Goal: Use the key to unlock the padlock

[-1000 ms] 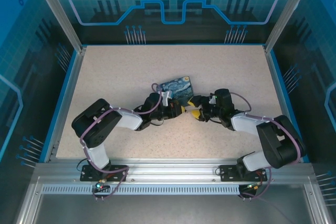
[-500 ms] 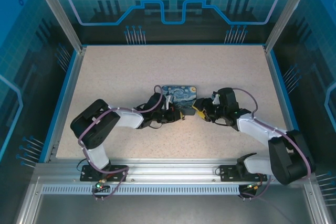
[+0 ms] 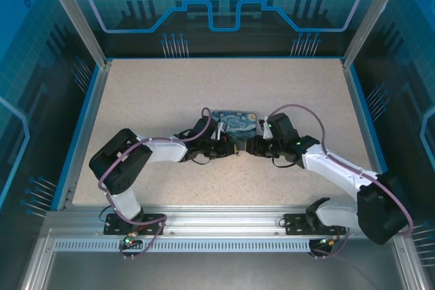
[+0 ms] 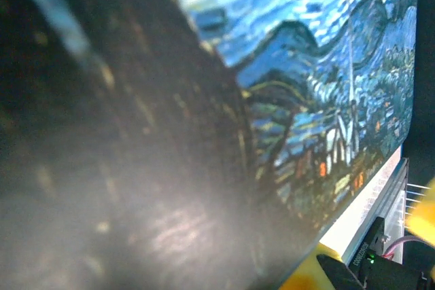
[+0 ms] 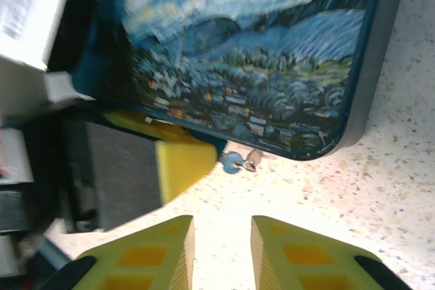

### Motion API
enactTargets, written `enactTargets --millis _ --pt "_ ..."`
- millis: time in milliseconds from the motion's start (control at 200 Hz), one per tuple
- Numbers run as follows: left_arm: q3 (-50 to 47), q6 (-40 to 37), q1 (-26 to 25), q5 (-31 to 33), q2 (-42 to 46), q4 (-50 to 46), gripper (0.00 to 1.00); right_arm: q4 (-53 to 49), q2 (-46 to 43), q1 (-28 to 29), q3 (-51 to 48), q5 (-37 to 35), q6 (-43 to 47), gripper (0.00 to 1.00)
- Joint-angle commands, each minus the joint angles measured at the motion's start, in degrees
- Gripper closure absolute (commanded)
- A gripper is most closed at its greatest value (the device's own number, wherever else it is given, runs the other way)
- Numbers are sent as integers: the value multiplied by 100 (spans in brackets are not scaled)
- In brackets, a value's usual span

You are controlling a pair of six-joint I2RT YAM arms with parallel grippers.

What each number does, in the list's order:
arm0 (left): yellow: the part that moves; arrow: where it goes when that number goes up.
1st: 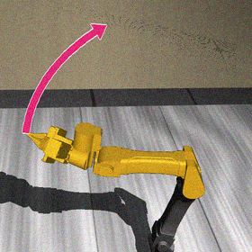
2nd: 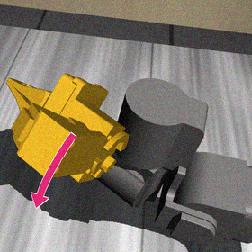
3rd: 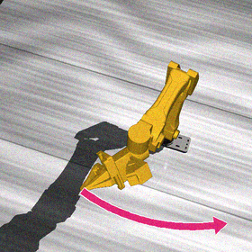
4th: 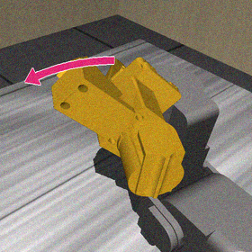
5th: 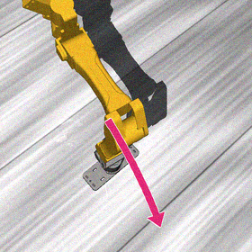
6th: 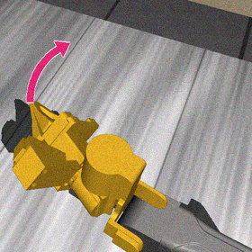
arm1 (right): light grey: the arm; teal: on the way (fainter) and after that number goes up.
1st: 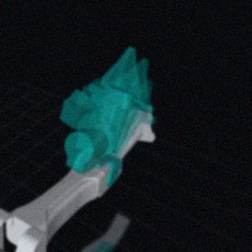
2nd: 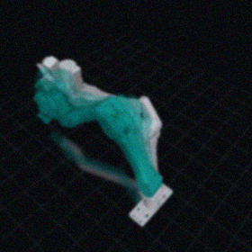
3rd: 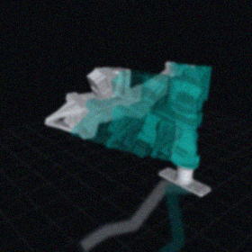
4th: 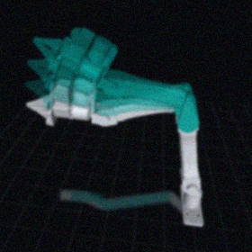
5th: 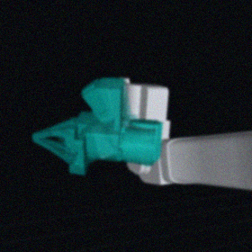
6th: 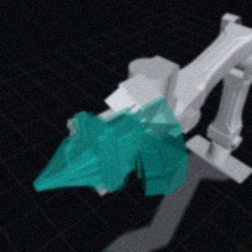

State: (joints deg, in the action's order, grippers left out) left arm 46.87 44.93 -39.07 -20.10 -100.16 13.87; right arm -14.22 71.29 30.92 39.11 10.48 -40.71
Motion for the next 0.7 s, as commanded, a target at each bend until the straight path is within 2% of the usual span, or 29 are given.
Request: enactTargets --millis 0,80,335,695 --pt "303 -5 -35 -348 163 -318 100 -81 227 265 -2 -518 532 63" --pt "362 15 -32 -385 163 -456 100 63 402 445 -38 -695 709 57" --pt "523 106 -25 -566 128 -695 100 517 954 897 -69 -1426 1233 56" --pt "716 192 -27 -749 54 -875 100 1164 1359 1103 -129 -1599 1534 55"
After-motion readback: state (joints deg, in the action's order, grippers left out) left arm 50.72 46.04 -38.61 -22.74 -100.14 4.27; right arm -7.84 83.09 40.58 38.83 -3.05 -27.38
